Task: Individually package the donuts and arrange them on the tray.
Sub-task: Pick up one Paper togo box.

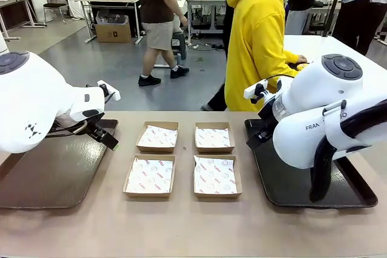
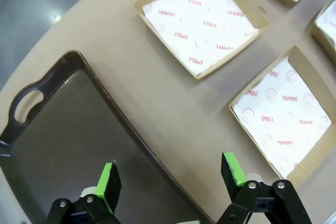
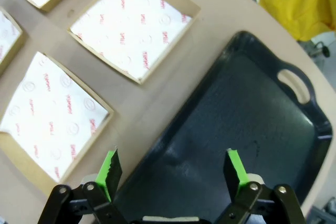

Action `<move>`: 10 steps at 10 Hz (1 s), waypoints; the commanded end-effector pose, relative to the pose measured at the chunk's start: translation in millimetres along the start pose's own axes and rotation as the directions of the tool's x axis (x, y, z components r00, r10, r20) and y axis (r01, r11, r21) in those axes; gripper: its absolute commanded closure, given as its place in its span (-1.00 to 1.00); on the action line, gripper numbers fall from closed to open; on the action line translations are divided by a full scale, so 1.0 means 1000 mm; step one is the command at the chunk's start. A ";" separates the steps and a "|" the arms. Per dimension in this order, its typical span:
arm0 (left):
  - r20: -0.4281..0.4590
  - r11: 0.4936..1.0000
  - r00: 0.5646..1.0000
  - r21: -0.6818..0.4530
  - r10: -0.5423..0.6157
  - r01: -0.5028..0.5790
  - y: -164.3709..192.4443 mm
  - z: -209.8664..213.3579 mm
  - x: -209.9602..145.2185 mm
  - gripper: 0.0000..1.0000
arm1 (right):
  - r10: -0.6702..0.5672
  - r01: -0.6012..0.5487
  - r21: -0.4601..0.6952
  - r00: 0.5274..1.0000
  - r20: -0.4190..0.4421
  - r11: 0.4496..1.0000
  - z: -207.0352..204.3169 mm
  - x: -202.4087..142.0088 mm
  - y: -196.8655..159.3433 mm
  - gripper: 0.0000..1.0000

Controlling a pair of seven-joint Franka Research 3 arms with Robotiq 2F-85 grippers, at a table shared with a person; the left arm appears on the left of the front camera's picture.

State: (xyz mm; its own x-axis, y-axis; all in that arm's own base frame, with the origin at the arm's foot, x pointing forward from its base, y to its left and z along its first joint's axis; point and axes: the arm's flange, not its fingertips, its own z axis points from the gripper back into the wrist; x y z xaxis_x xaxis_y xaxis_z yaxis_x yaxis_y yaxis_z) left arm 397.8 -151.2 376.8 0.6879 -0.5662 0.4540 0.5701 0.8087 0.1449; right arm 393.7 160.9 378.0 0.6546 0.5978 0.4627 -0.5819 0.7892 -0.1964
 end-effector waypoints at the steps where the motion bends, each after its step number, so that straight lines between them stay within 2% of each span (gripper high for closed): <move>1: -0.044 0.995 0.996 0.054 -0.082 0.084 -0.023 0.057 -0.062 -1.00 | -0.012 0.010 -0.030 0.998 -0.068 0.999 0.049 -0.059 0.034 -1.00; 2: -0.061 0.995 0.996 0.076 -0.067 0.071 -0.026 0.072 -0.084 -1.00 | 0.000 -0.003 -0.032 0.995 -0.097 0.999 0.068 -0.083 0.043 -1.00; 4: -0.127 0.999 0.992 0.028 -0.021 0.025 -0.022 0.091 -0.117 -1.00 | -0.001 -0.001 -0.010 0.987 -0.161 1.000 0.106 -0.125 0.067 -1.00; 6: -0.121 0.998 0.992 -0.052 -0.033 0.027 -0.026 0.103 -0.134 -1.00 | 0.038 -0.041 -0.007 0.972 -0.231 0.999 0.124 -0.156 0.088 -1.00; 7: -0.111 0.995 0.994 -0.097 -0.025 0.014 -0.028 0.103 -0.136 -1.00 | 0.034 -0.040 -0.020 0.973 -0.229 0.999 0.124 -0.161 0.088 -1.00; 8: -0.064 0.991 0.993 -0.094 -0.101 0.094 -0.030 0.101 -0.132 -1.00 | 0.029 -0.060 -0.117 0.968 -0.250 0.991 0.116 -0.157 0.077 -1.00; 9: -0.144 0.999 0.989 -0.038 -0.018 0.013 0.005 0.118 -0.020 -1.00 | 0.050 -0.056 -0.016 0.969 -0.243 0.998 0.141 -0.019 0.060 -1.00; 10: -0.144 0.999 0.989 -0.038 -0.018 0.013 0.005 0.118 -0.020 -1.00 | 0.050 -0.056 -0.016 0.969 -0.243 0.998 0.141 -0.019 0.060 -1.00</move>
State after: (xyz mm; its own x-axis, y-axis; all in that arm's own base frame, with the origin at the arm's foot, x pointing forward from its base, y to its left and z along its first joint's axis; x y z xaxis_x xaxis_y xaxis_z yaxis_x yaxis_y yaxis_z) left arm 330.3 -116.3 478.3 0.7150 -0.6148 0.3328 0.6201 0.7776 0.1042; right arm 265.7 174.0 488.8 0.7253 0.6534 0.2169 -0.6018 0.7547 -0.2613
